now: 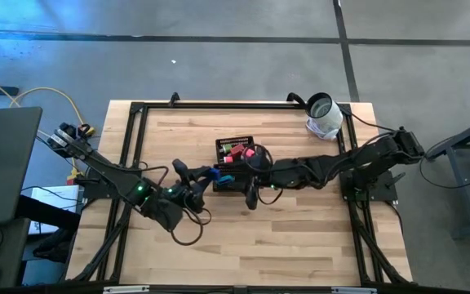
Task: Pick & Place Office items
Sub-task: Put the blue digital clock into the bottom black bin
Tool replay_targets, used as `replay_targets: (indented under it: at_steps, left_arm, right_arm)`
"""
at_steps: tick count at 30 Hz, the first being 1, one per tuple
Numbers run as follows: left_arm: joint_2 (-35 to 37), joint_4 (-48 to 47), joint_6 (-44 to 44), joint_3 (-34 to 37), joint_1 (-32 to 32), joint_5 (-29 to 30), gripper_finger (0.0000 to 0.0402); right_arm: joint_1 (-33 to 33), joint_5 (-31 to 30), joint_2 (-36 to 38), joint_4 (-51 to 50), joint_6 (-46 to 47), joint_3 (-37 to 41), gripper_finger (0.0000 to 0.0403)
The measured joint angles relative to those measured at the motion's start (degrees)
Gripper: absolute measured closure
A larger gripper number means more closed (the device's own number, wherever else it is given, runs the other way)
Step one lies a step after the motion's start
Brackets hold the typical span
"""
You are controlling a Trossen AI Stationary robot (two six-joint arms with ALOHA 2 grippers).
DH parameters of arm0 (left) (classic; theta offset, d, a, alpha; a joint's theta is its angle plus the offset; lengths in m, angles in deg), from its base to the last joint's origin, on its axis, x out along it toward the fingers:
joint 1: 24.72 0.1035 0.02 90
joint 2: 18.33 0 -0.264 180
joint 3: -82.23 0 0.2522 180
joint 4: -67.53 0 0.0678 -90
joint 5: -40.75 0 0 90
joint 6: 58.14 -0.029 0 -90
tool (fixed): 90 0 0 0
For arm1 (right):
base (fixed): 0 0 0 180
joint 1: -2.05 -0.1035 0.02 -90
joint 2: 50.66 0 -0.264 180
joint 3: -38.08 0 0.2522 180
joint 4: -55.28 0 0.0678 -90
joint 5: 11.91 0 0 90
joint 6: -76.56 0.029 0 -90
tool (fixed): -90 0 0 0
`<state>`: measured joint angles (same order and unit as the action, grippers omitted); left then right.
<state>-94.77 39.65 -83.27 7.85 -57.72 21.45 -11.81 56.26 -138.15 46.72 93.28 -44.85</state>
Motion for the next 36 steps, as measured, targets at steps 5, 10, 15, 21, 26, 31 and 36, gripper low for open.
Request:
replay_targets:
  at_steps: [5,10,15,21,26,31,36]
  left_arm:
    - [-0.53,6.23,-6.4,0.0,0.01,0.13,0.0259]
    - [-1.95,10.12,-10.88,-0.03,0.01,0.64,0.0259]
    - [-3.41,11.85,-13.05,-0.03,0.42,1.51,0.0259]
    - [-3.87,12.75,-13.26,-0.03,1.05,1.6,0.026]
    - [-3.85,17.12,-16.39,-0.04,1.04,1.18,0.026]
    - [-3.85,19.39,-18.62,-0.04,1.04,0.51,0.026]
    - [-3.85,19.86,-18.6,-0.04,1.04,-0.35,0.026]
  right_arm:
    - [1.26,2.94,-1.12,2.22,1.33,-0.01,0.0151]
    - [1.84,4.07,-1.98,4.3,1.45,-0.11,0.0151]
    - [2.04,5.34,-2.2,5.1,1.45,0.02,0.0151]
    - [2.01,5.53,-2.19,5.89,1.44,0.01,0.0151]
    - [2.01,5.58,-2.19,5.81,1.43,0.0,0.0151]
    - [2.01,5.54,-2.17,6.18,1.43,0.0,0.0151]
    - [2.01,5.34,-2.16,6.18,1.43,0.0,0.0152]
